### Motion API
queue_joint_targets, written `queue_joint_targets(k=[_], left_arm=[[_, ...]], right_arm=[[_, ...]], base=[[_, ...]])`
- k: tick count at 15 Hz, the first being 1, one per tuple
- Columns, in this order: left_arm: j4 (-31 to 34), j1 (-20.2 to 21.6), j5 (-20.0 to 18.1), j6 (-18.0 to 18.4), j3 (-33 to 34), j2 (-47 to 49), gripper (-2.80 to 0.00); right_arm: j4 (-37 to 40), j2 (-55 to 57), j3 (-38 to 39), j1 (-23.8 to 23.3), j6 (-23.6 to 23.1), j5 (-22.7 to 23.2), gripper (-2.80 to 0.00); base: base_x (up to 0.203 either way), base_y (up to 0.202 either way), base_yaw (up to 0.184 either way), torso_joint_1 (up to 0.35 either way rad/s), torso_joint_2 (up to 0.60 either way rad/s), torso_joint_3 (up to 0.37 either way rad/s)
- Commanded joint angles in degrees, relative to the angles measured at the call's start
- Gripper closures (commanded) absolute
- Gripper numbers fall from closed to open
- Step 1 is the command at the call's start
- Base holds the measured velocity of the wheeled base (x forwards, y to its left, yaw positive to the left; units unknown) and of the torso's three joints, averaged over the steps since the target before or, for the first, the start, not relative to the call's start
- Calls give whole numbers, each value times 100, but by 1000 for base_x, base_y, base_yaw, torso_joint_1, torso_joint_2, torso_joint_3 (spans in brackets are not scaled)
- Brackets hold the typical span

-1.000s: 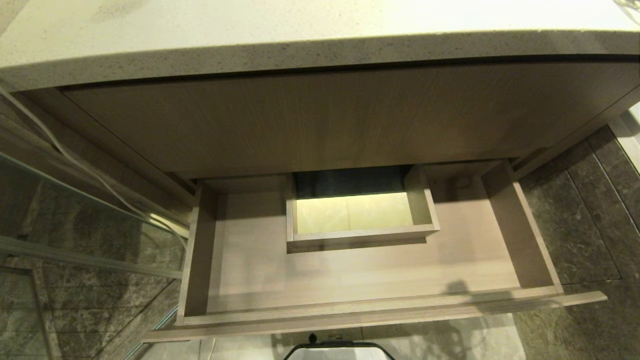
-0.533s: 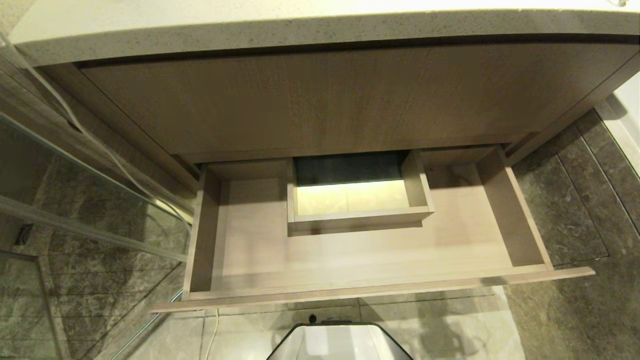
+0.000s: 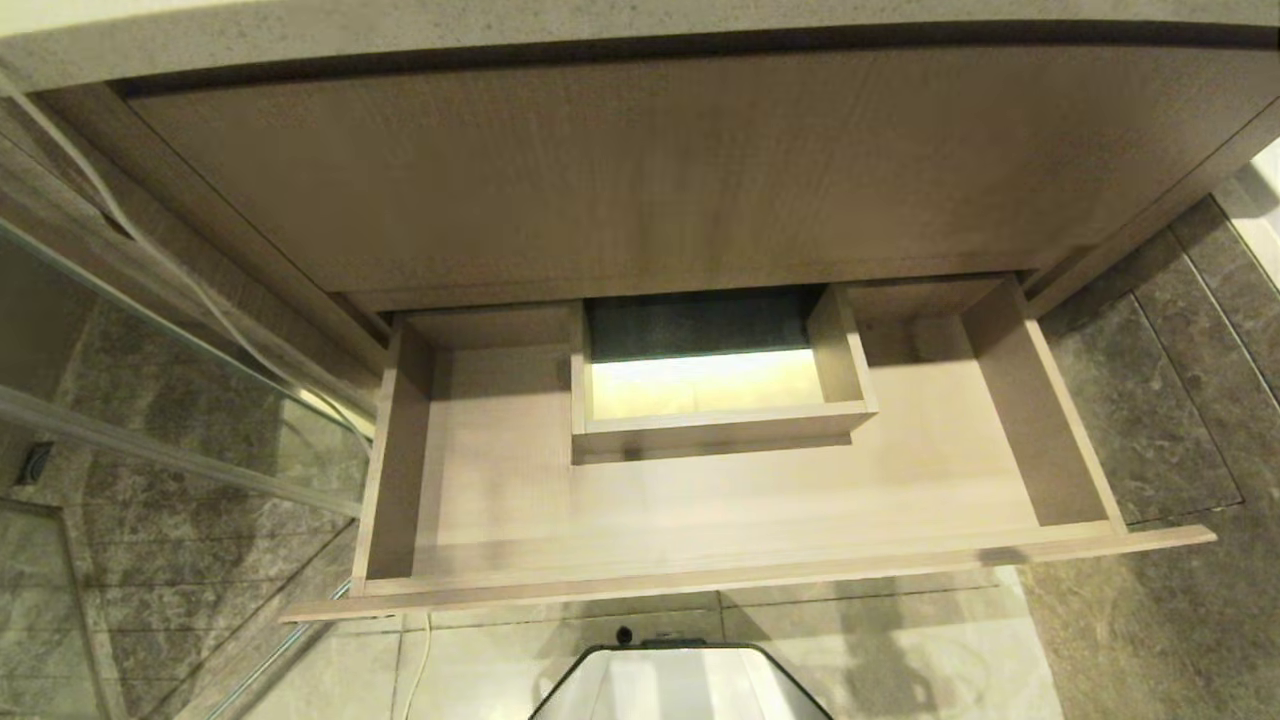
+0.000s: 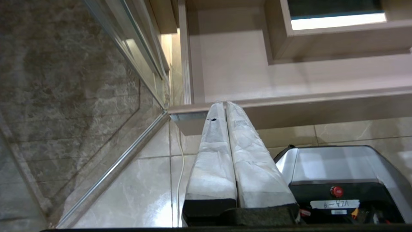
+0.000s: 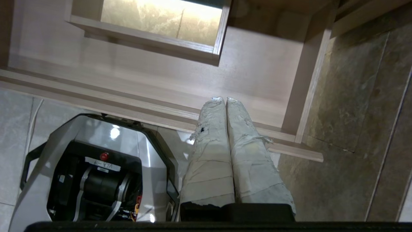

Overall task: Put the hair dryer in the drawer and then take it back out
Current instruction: Close the drawer

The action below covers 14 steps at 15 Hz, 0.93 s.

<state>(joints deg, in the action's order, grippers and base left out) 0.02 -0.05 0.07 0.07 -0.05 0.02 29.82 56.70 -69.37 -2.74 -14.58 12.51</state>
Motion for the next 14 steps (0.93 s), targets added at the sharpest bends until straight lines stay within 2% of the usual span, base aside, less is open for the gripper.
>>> queue_joint_targets(k=[1, 6, 12, 14], left_arm=[[-2, 1, 1, 1, 2, -2, 0], [-2, 5, 1, 1, -4, -2, 0], [-2, 4, 1, 1, 4, -2, 0], [-2, 1, 1, 1, -2, -2, 0]], right_arm=[[32, -84, 153, 4, -10, 8, 0], [33, -179, 491, 2, -10, 9, 0], [90, 38, 997, -16, -10, -24, 0], [323, 224, 1126, -30, 15, -286, 0]], base=[[0, 0, 0, -314, 491, 167], [0, 0, 0, -282, 423, 149], [0, 0, 0, -54, 385, 322], [0, 0, 0, 23, 284, 317]])
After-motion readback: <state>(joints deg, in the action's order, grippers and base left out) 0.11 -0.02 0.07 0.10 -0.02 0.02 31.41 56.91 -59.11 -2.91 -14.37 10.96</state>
